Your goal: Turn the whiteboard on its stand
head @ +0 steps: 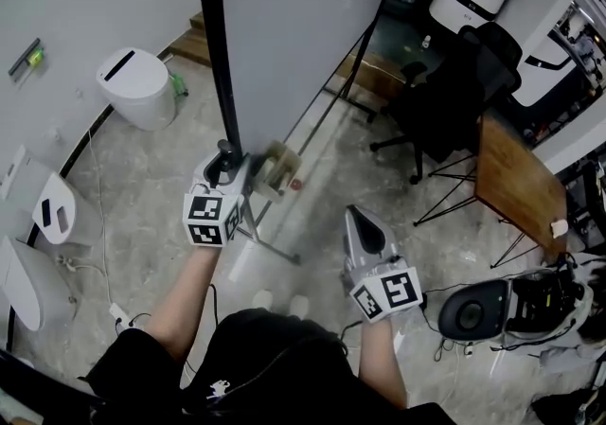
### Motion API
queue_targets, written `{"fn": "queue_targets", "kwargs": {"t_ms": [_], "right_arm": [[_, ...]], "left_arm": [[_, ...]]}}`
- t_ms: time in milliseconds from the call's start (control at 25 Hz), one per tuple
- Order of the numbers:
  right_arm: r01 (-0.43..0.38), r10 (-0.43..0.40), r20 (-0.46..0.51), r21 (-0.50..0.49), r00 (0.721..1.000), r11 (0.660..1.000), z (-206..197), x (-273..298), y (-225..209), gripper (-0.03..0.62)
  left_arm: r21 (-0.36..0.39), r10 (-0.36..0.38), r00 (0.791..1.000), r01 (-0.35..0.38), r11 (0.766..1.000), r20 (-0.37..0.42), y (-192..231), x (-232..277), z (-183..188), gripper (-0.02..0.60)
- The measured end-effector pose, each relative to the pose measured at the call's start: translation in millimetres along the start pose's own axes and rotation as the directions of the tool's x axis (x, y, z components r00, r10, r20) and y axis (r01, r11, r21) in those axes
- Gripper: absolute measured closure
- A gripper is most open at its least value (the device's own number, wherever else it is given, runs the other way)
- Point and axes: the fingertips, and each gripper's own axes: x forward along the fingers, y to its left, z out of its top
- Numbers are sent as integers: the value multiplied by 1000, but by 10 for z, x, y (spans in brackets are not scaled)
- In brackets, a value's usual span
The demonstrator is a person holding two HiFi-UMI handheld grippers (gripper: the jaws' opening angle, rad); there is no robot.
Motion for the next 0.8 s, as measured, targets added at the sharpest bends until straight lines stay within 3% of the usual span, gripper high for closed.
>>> {"fn": "queue_targets", "kwargs": {"t_ms": [640, 800], "right_arm": [[-23, 23, 17, 14, 1000, 1000, 18, -97, -102, 585], [-26, 26, 24, 13, 999, 1000, 30, -129, -109, 585]], "left_arm": [[33, 16, 1000, -16, 999, -7, -22, -1, -17, 383], [30, 18, 1000, -18, 999, -5, -40, -20, -22, 354]]}}
